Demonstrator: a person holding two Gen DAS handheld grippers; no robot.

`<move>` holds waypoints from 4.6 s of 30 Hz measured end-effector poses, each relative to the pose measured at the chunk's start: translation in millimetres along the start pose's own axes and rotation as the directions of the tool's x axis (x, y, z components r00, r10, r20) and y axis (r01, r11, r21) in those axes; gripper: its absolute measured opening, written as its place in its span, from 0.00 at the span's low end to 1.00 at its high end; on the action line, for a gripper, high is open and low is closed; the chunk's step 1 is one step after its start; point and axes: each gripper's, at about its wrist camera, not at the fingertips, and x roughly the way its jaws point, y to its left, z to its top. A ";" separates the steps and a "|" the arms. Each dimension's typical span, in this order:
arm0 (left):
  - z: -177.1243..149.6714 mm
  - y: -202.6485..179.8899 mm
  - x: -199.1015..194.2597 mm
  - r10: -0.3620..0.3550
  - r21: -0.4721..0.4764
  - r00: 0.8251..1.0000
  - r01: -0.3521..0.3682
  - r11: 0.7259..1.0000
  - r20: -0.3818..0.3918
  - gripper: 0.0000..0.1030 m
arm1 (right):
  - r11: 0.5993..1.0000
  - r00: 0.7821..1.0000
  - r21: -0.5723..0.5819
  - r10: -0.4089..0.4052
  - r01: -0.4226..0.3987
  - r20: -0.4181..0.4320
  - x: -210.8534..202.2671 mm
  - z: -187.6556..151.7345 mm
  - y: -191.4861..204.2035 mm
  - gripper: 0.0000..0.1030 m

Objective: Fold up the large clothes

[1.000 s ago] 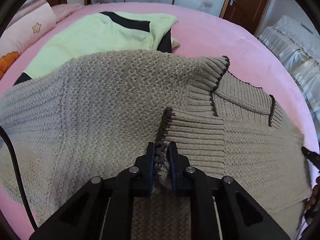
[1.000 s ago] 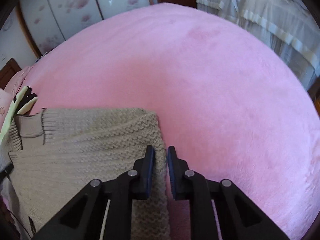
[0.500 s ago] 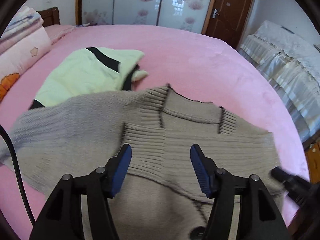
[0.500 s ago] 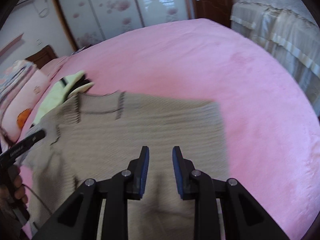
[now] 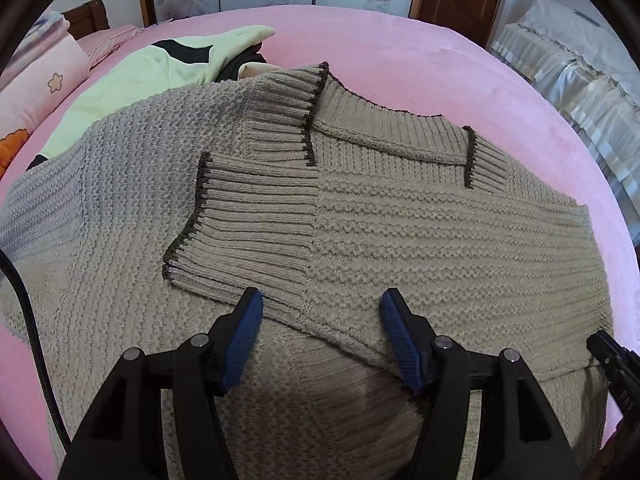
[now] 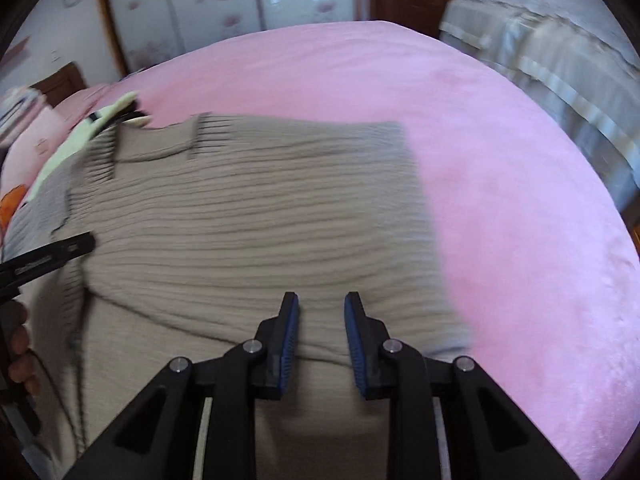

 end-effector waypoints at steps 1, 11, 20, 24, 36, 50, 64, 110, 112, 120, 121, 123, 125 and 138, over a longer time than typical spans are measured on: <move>1.2 1.7 1.8 0.004 0.003 1.000 -0.004 1.000 -0.001 0.60 | 0.999 0.999 0.016 0.032 -0.032 -0.007 0.2 -0.9 -8.0 0.15; 8.4 -9.7 8.5 0.024 0.023 0.999 -0.023 0.999 -0.024 0.64 | 1.000 1.000 0.021 -0.005 0.005 -0.006 -4.1 -4.5 2.9 0.19; 2.8 -17.7 -36.4 -0.073 0.033 0.994 0.076 0.997 -0.080 0.64 | 0.994 0.997 0.079 0.074 -0.073 -0.007 -40.4 -9.3 5.8 0.33; -14.0 -30.1 -75.4 -0.151 0.067 0.986 0.155 0.986 -0.067 0.65 | 0.989 0.994 0.093 0.111 -0.113 0.022 -69.3 -16.1 15.8 0.33; -74.4 -22.2 -192.4 -0.326 0.155 0.942 0.336 0.929 -0.086 0.65 | 0.978 0.977 0.028 0.204 -0.206 0.066 -154.1 -46.9 69.8 0.33; -79.4 262.5 -225.8 -0.137 -0.155 0.989 0.144 0.977 0.055 0.65 | 0.933 0.947 -0.206 0.313 -0.294 0.068 -175.3 -29.0 233.8 0.34; -80.0 481.4 -141.3 -0.013 -0.544 0.997 0.054 0.838 0.079 0.65 | 0.878 0.943 -0.347 0.325 -0.331 -0.077 -92.2 -41.4 385.2 0.34; -97.1 56.2 -72.0 -0.516 0.013 0.856 0.516 0.856 -0.031 0.39 | 0.977 0.983 -0.109 0.181 -0.184 -0.043 -73.7 -38.3 167.5 0.34; -98.5 65.3 -85.4 -0.522 0.017 0.853 0.522 0.853 -0.010 0.54 | 0.963 0.971 -0.127 0.235 -0.239 -0.042 -77.9 -30.5 176.5 0.37; -128.8 117.2 -120.8 -0.551 -0.089 0.833 0.553 0.829 0.051 0.55 | 0.875 0.928 -0.316 0.369 -0.367 -0.056 -91.6 -15.1 246.1 0.52; -135.6 124.1 -123.6 -0.538 -0.110 0.841 0.541 0.834 0.055 0.55 | 0.860 0.923 -0.344 0.380 -0.378 -0.065 -92.9 -16.9 252.6 0.52; -146.9 135.1 -127.7 -0.512 -0.135 0.857 0.514 0.847 0.056 0.55 | 0.825 0.918 -0.412 0.388 -0.386 -0.083 -95.3 -23.7 266.7 0.52; -157.8 146.0 -129.4 -0.478 -0.161 0.877 0.479 0.863 0.047 0.55 | 0.788 0.913 -0.473 0.396 -0.394 -0.100 -98.9 -32.3 276.4 0.52; -194.0 197.9 -158.0 -0.366 -0.234 0.930 0.359 0.904 0.013 0.55 | 0.545 0.922 -0.772 0.364 -0.327 -0.134 -124.7 -100.8 306.5 0.52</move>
